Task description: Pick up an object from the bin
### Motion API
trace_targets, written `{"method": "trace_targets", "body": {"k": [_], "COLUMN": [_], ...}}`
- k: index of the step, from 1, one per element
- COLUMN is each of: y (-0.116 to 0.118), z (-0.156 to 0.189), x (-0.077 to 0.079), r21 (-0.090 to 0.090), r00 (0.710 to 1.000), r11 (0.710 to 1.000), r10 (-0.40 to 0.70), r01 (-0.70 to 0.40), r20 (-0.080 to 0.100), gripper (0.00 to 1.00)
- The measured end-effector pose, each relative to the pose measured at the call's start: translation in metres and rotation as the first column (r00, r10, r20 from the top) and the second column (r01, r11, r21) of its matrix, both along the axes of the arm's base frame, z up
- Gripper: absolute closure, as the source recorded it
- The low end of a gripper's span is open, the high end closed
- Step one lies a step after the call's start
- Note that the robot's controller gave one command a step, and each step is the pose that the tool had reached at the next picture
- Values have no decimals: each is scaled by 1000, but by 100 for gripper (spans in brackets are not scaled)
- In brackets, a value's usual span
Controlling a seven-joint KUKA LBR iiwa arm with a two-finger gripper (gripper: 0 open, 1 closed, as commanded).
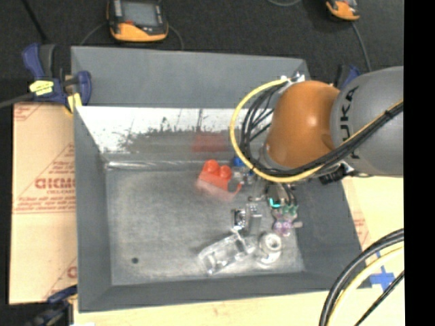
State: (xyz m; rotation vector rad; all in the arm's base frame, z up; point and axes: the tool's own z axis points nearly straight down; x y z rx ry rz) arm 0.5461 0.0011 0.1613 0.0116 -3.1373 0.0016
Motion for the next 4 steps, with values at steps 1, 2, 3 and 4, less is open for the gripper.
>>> {"method": "trace_targets", "body": {"k": [1, 2, 3, 4], "y": [-48, -50, -50, -50], "z": [-77, -77, -81, -81], "x": [-20, -20, -21, -21], "r21": [1, -1, 0, 0], "r00": [996, 996, 996, 996], "r11": [996, 996, 996, 996], "r10": [90, 88, 88, 88], "r01": [-90, -88, -88, -88], "r20": [12, 9, 10, 10], "gripper": [0, 100, 0, 100]}}
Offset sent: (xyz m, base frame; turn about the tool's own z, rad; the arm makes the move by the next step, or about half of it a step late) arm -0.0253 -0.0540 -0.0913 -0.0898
